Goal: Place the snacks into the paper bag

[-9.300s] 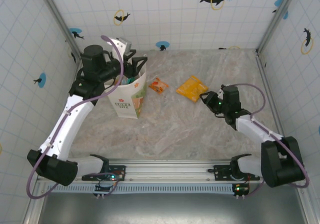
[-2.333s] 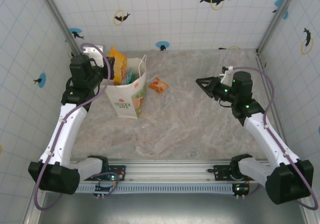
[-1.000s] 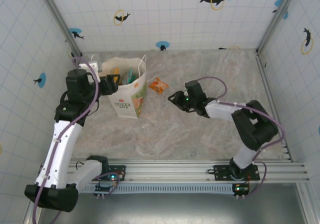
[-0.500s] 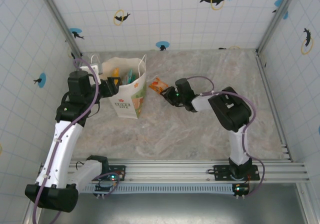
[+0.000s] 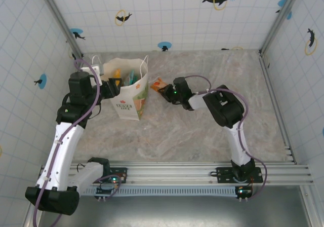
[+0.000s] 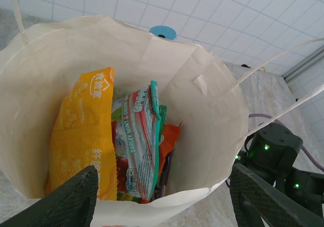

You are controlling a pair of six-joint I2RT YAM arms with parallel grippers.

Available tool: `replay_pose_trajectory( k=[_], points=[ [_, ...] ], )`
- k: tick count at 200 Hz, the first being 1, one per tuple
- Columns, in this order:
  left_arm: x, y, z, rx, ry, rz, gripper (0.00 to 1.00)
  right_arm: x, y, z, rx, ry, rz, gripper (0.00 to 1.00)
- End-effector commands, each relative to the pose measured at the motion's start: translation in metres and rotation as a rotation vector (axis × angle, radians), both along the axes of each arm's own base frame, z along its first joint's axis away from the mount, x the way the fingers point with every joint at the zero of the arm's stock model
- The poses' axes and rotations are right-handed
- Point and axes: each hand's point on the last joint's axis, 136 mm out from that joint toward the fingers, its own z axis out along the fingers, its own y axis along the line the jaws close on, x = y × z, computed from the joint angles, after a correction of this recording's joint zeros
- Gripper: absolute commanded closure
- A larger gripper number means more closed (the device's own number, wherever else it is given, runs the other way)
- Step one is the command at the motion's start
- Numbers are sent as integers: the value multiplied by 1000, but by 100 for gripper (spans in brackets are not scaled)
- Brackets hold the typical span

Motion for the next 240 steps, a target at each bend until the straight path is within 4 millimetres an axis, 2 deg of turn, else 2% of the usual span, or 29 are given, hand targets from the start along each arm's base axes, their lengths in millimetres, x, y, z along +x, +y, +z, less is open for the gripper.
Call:
replay_pose_trajectory(
  k=[1,39,71,106,153,170,215,220,240],
  points=[
    [0,3,-8,8,25,11,30,12,0,-7,-4,-8,-32,74],
    [1,2,-9,8,28,8,31,12,-1,-2,-55,-39,-17,83],
    [0,1,-5,6,17,0,31,8,-9,8,-61,-64,-19,100],
    [-2,-8,2,3,-27,-64,31,-2,-19,29,-94,-112,9,100],
    [-20,-37,31,7,-228,-296,31,-39,-46,62,-217,-226,102,100],
    [-28,-46,35,10,-277,-373,31,-55,-58,78,-274,-293,150,100],
    [-44,-64,39,54,-375,-539,31,-95,-81,126,-363,-432,288,100],
    [-44,-65,28,67,-366,-552,32,-98,-82,134,-356,-446,303,100],
    [-50,-73,24,140,-430,-608,34,-112,-83,160,-320,-487,360,100]
  ],
)
